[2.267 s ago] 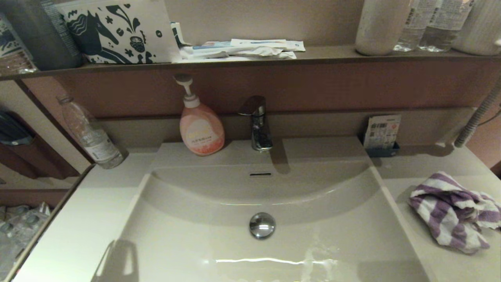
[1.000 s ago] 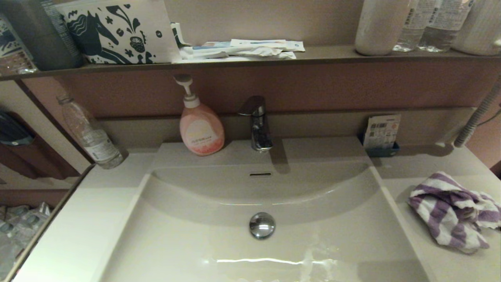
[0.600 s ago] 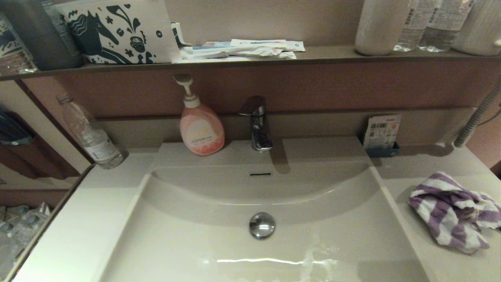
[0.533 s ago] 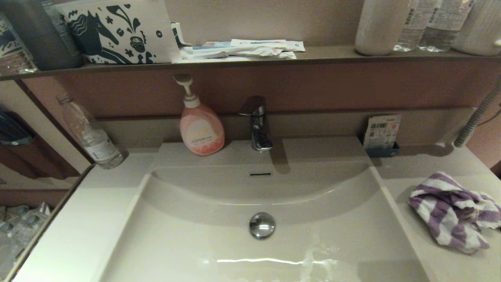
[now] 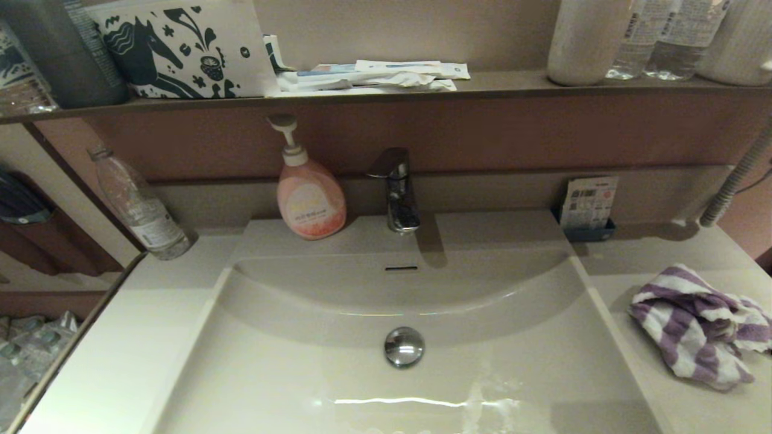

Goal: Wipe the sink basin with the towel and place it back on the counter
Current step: Pick up the cloth

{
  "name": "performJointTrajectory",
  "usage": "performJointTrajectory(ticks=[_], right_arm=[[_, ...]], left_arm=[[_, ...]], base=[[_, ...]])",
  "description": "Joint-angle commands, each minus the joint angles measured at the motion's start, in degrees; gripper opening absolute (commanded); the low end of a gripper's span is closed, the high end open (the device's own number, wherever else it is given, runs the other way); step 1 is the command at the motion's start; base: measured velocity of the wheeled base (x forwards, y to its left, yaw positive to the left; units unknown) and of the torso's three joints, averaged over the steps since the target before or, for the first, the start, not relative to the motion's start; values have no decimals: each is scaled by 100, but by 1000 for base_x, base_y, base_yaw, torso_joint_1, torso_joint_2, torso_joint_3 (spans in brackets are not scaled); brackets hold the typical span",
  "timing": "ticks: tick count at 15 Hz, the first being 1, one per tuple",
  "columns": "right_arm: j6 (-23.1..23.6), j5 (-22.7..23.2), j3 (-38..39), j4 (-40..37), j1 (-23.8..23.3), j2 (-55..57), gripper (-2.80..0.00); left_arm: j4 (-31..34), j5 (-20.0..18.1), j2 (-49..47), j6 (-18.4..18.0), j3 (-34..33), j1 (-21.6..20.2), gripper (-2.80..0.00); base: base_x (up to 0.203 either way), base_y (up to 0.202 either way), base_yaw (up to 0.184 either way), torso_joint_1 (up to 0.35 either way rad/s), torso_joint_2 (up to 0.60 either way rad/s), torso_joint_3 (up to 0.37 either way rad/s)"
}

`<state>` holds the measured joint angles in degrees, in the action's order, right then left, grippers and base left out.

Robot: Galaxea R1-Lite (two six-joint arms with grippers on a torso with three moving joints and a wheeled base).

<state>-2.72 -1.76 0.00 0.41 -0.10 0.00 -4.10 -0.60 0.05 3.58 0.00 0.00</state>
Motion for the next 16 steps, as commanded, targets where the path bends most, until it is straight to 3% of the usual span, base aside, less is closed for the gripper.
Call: performJointTrajectory(ticks=[1,7,9,16], right_arm=[[-1,0,0,2,1,0,-280],[123,0,-25,-47,-4,1,-280],[176,-17,-351,-86,-7,156,-280],[-239,-597,-1908,-70,-12,2490,-280]], left_arm=[[-3,-2,-14,2,0,0,-280],[-3,-2,-14,2,0,0,-280],[-3,-2,-14,2,0,0,-280],[-3,-2,-14,2,0,0,-280]], base=[[0,0,0,0,0,0],[0,0,0,0,0,0],[0,0,0,0,0,0],[0,0,0,0,0,0]])
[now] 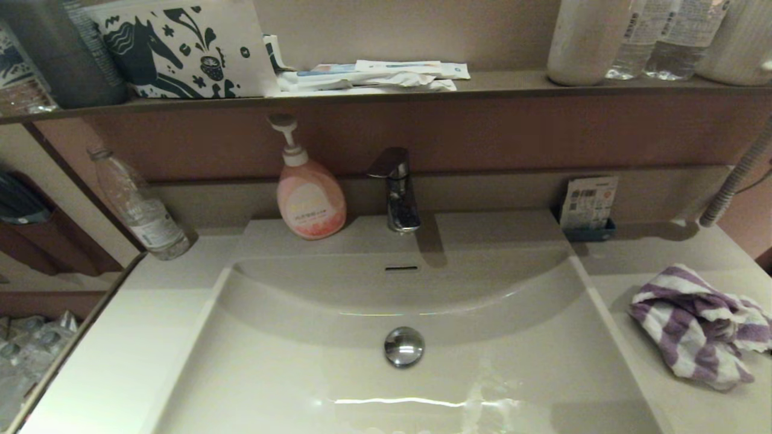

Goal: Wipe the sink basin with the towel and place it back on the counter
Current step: Pick up the cloth

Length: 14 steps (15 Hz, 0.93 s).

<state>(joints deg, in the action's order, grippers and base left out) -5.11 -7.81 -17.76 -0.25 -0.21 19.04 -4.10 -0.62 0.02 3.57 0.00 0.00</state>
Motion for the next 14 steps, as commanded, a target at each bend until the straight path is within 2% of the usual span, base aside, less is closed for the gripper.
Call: performJointTrajectory(ticks=[1,5,9,12,14], right_arm=[[-7,-141,-300,-3,-4,972,-280],[-4,-773,-874,-2,-20,2448,-280],[21,-908,-1386,-30,-108,3733,-280],[527,-908,-1923,-48,-642,4360,-280],[1014,-897,-2155,-65,-772,4447,-280]], left_arm=[[-3,1,-11,3,0,0,-280],[-3,1,-11,3,0,0,-280],[-3,1,-11,3,0,0,-280],[-3,1,-11,3,0,0,-280],[-3,1,-11,3,0,0,-280]], base=[[0,0,0,0,0,0],[0,0,0,0,0,0],[0,0,0,0,0,0],[0,0,0,0,0,0],[0,0,0,0,0,0]])
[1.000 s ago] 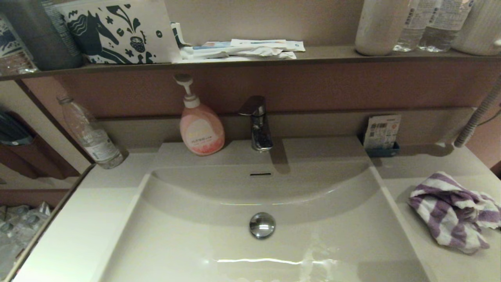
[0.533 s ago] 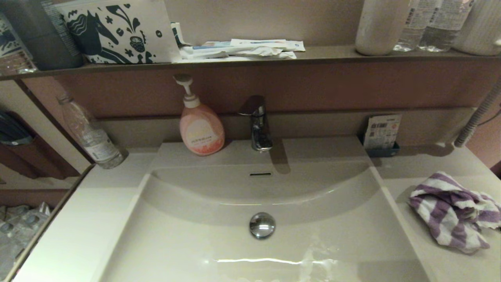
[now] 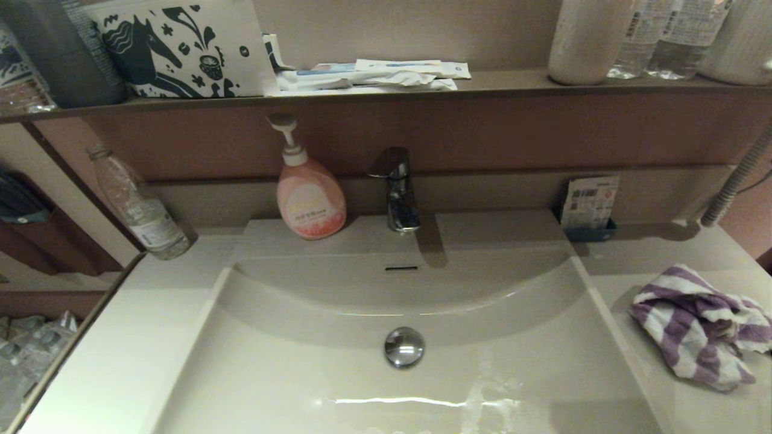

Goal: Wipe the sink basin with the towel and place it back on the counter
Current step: Pick up the cloth

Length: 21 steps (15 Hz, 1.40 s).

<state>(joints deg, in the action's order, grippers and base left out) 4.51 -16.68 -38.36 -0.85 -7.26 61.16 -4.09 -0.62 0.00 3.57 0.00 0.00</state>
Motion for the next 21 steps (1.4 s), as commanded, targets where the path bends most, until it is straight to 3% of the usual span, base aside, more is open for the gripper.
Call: performJointTrajectory(ticks=[1,10,17,21], right_arm=[[184,6,-98,-36,-70,242,0],[243,239,-1422,-2313,-144,1387,0],[489,265,-1594,-2224,-229,2411,0],[732,823,-1850,-2209,-287,2735,0]], left_arm=[[-4,1,-9,3,0,0,-280],[-4,1,-9,3,0,1,-280],[-4,1,-9,3,0,0,-280],[-4,1,-9,3,0,0,-280]], base=[[0,0,0,0,0,0],[0,0,0,0,0,0],[0,0,0,0,0,0],[0,0,0,0,0,0]])
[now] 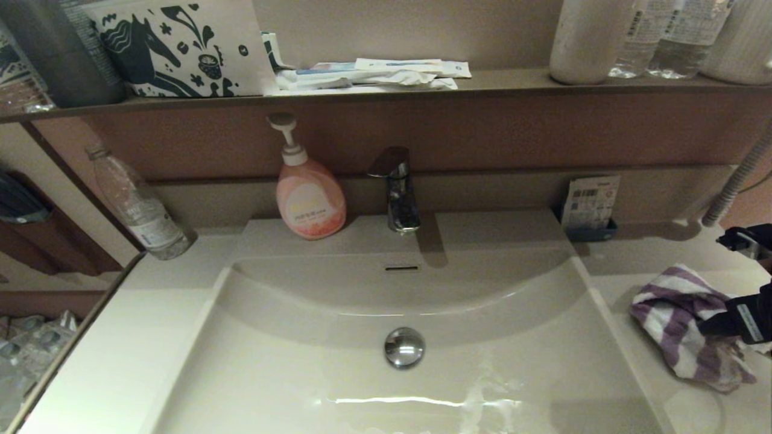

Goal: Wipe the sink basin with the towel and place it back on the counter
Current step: Pick up the cloth

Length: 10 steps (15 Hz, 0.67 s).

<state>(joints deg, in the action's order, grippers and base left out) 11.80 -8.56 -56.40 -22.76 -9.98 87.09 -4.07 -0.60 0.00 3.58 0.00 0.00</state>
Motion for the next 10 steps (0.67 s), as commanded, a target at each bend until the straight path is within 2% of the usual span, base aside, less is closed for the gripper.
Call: performJointTrajectory(ticks=[1,3,5,10], right_arm=[[50,20,-66,-17,-37,216,0],[171,43,-148,44,-201,432,0],[207,286,-129,347,-373,605,0],[147,708,38,395,-373,763,0]], left_arm=[[-6,-2,-9,2,0,0,-280],[-6,-2,-9,2,0,0,-280],[-6,-2,-9,2,0,0,-280],[-6,-2,-9,2,0,0,-280]], base=[[0,0,0,0,0,0],[0,0,0,0,0,0],[0,0,0,0,0,0],[0,0,0,0,0,0]])
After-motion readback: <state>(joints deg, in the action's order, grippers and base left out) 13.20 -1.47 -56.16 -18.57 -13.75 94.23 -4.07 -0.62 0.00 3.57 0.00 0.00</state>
